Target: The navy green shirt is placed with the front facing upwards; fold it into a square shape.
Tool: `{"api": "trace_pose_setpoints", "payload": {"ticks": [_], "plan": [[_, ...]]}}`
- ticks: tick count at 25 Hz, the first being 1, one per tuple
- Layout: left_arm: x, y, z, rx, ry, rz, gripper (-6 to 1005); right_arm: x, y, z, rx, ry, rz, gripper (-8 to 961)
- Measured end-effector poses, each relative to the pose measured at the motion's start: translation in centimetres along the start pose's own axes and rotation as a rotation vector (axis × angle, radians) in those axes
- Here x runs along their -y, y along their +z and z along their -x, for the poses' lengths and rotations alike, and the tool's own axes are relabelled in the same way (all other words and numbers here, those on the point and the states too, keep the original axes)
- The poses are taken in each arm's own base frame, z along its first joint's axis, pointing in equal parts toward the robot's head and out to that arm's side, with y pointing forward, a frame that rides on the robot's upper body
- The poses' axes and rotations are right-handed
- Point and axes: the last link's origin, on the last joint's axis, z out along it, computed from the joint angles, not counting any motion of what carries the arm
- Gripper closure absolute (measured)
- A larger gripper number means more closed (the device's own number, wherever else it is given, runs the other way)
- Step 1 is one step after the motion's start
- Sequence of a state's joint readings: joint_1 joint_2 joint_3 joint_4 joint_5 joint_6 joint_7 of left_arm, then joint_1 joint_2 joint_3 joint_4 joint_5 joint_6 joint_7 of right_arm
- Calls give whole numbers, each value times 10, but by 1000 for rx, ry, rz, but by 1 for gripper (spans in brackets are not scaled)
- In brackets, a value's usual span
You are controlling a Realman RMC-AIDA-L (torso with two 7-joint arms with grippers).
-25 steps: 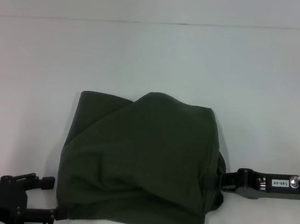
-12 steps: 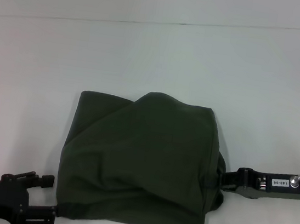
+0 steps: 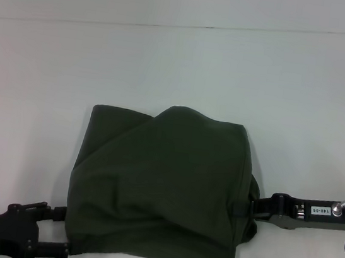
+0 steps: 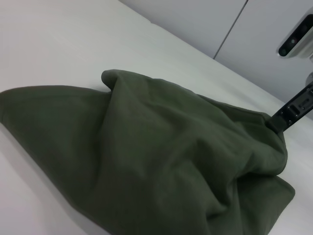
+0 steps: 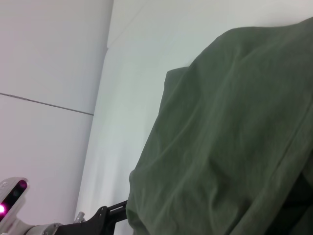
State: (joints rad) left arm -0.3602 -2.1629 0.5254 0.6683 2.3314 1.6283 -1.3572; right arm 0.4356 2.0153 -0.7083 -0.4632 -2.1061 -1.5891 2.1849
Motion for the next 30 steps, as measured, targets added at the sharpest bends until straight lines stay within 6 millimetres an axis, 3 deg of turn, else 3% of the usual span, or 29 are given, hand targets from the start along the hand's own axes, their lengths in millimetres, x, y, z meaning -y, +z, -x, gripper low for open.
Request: {"api": "trace_pose_setpoints", "payload": {"ticks": [17, 30], "plan": [[-1, 5, -1, 33, 16, 16, 131, 0, -1, 1, 8, -1, 1, 931], [4, 9, -1, 52, 23, -15, 446, -1, -1, 2, 12, 1, 4, 932]]}}
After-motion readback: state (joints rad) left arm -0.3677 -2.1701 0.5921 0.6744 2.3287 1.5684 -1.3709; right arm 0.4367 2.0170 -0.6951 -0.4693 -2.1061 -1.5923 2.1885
